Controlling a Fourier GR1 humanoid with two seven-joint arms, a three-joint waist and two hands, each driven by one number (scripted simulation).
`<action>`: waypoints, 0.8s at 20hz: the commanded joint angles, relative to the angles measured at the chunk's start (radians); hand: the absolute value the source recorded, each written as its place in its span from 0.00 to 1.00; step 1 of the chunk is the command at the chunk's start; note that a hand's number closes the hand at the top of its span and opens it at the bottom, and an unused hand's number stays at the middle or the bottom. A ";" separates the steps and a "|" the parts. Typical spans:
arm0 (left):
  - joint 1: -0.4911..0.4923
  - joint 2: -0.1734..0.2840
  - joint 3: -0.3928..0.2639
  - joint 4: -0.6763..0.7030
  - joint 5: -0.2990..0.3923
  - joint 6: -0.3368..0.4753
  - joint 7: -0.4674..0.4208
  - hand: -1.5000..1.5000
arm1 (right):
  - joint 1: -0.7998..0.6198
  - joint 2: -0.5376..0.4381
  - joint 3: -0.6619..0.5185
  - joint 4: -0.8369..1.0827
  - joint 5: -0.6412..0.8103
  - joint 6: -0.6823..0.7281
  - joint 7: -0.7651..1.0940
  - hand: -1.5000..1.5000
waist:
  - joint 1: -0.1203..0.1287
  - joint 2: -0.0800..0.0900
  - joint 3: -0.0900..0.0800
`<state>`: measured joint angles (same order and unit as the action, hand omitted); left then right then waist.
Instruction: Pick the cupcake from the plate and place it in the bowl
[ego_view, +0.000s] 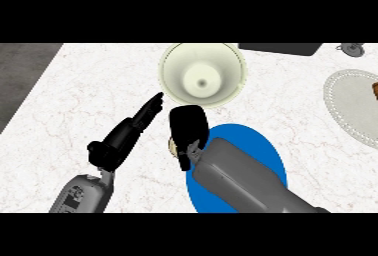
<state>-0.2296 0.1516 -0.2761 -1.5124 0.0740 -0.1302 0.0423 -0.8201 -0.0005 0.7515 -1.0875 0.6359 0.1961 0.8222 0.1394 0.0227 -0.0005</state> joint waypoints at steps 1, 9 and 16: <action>-0.006 -0.006 -0.004 0.018 -0.013 0.004 -0.002 0.50 | -0.147 0.000 0.126 0.047 -0.055 -0.069 0.086 1.00 | 0.000 -0.005 -0.001; 0.011 -0.015 -0.003 0.015 -0.008 0.005 0.005 0.50 | -0.367 0.000 0.121 0.040 0.006 -0.359 0.191 1.00 | -0.022 -0.010 -0.001; 0.037 0.002 0.014 -0.016 -0.018 0.016 0.001 0.50 | -0.448 0.000 0.046 0.079 -0.004 -0.613 0.229 1.00 | -0.039 -0.007 -0.001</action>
<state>-0.2361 0.1638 -0.2054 -1.5483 0.0717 -0.0889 0.0344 -1.2162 -0.0084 0.8365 -1.0351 0.6366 -0.2471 1.0061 0.1084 0.0132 -0.0015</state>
